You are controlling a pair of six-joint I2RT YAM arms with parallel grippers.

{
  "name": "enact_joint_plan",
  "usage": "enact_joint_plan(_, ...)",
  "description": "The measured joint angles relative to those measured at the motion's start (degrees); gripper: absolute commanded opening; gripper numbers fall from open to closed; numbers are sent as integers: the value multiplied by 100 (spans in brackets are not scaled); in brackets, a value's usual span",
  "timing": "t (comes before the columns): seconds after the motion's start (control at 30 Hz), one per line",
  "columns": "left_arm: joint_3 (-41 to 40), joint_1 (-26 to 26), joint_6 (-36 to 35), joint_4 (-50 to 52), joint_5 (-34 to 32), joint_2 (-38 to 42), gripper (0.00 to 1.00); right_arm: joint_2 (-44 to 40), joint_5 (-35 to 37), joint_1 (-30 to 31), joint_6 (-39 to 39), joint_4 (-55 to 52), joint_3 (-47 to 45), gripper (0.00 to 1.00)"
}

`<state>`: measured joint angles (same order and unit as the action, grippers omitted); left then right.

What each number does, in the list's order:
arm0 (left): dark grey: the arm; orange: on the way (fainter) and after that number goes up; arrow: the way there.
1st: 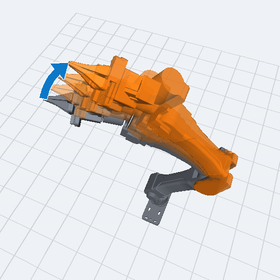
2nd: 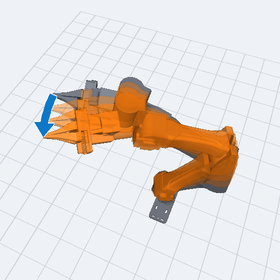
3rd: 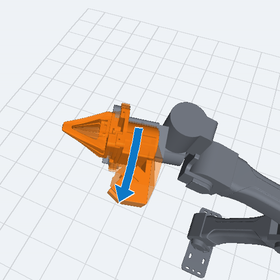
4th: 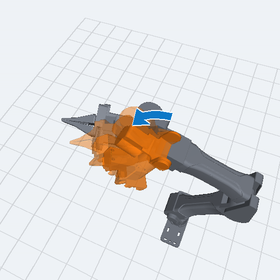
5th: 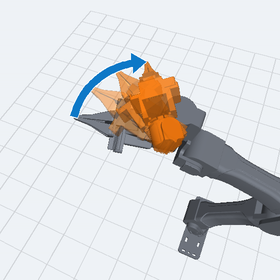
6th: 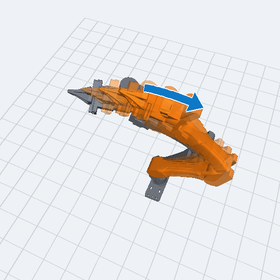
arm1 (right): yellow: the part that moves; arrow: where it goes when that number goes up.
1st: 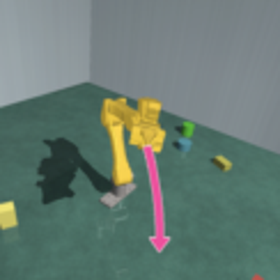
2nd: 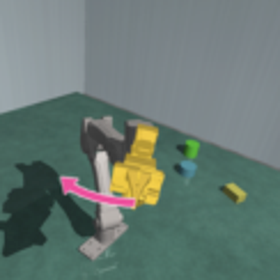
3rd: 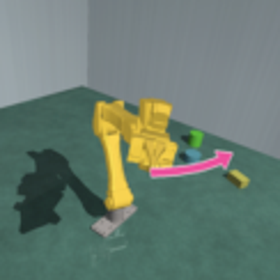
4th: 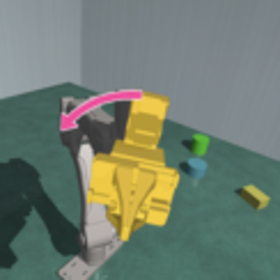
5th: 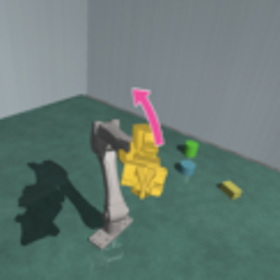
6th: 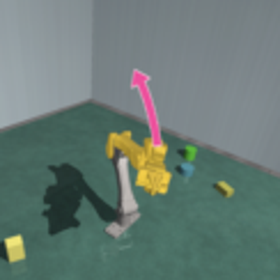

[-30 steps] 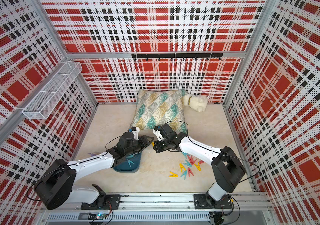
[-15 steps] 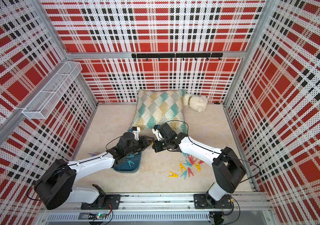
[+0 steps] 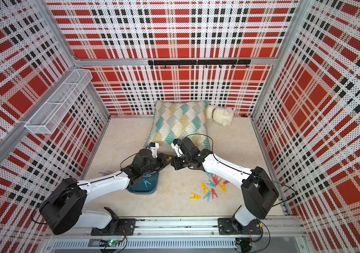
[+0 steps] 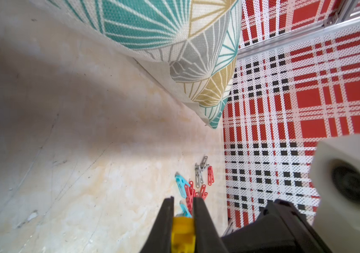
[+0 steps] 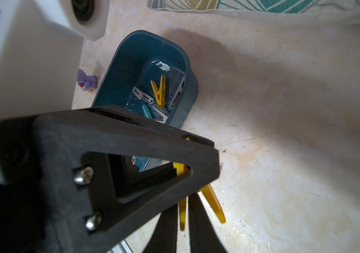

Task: Put the clothespins into the storage box
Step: Pick up the clothespin from the center of the board, then place the clothespin in the storage box.

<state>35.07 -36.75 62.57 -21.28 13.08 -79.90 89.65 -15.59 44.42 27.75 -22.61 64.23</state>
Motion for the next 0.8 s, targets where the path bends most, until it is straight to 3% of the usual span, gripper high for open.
enact_joint_plan(0.13, 0, 2, 0, -17, -26, -11, 0, -55, 105, 17, -39, -101, -2, 43)
enact_joint_plan(0.27, -2, 24, -2, -20, -15, -11, 0, -221, 286, 46, -111, -188, -11, 48)
enact_joint_plan(0.53, -177, 315, -111, 155, -15, 118, 0, -570, 824, -63, -136, -413, -133, 48)
enact_joint_plan(0.8, -195, 828, -658, 1056, -341, 866, 0, -586, 1344, -315, -129, -839, -492, 46)
